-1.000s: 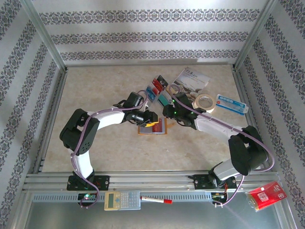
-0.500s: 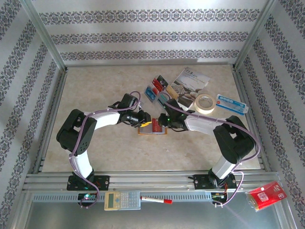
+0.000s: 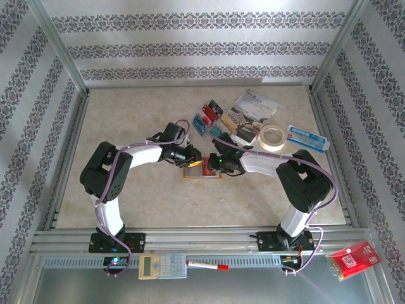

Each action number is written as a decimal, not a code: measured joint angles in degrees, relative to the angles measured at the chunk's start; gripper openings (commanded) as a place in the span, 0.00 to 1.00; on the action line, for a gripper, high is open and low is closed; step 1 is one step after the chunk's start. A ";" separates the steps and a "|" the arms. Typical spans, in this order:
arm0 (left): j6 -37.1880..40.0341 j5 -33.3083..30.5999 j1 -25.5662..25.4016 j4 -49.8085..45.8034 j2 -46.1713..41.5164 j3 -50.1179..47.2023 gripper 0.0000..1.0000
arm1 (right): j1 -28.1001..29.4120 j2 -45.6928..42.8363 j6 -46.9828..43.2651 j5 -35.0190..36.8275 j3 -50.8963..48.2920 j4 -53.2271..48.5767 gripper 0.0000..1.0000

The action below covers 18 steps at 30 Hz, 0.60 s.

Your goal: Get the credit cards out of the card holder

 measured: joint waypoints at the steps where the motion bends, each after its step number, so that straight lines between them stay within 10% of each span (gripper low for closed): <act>1: 0.09 0.02 0.00 0.02 0.31 0.24 0.23 | 0.00 0.00 0.00 0.09 0.02 0.00 0.23; 18: 0.04 1.07 -0.04 0.13 2.34 0.44 0.23 | -0.76 -1.20 -1.33 1.90 1.07 -2.08 0.26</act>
